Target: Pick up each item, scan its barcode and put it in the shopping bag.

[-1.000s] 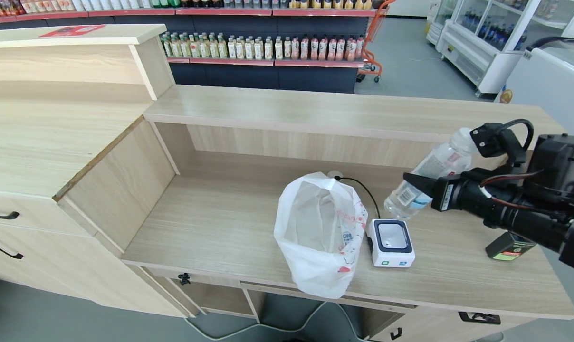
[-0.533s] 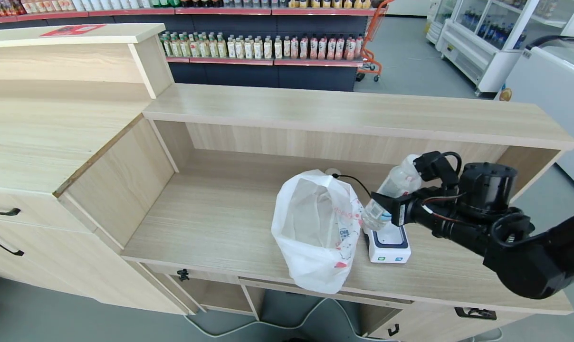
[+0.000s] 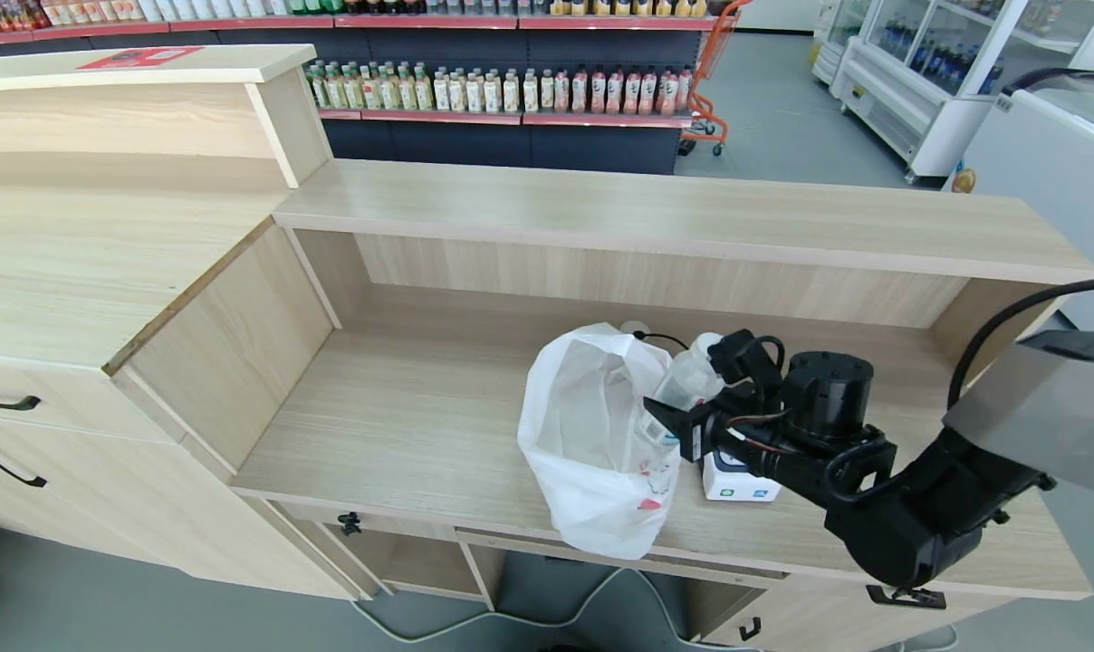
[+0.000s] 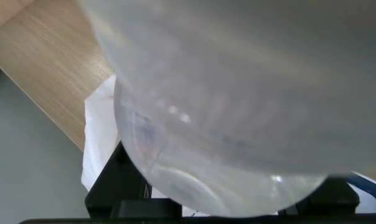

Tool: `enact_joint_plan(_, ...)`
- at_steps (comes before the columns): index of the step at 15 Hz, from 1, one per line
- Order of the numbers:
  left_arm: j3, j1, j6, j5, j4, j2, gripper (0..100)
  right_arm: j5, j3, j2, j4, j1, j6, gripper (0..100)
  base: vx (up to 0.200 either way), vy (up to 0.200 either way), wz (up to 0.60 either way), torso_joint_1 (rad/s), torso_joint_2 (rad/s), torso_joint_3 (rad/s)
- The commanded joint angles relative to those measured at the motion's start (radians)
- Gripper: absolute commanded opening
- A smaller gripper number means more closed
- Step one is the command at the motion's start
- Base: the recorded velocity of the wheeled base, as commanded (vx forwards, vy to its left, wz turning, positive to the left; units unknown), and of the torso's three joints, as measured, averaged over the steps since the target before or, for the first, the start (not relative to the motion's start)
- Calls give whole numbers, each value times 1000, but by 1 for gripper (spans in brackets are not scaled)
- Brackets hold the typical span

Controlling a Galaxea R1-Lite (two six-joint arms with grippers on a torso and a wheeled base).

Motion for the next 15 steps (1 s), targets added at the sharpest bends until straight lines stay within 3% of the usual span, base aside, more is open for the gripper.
enact_joint_plan(1,1,0,0,-1,0,0,0,11,-1,86,-42,20,-7,0,0,0,0,0,0,0)
enact_joint_plan(15,1,0,0,-1,0,0,0,11,-84,296,-151,13,-103,0,0,0,0,0,0,0)
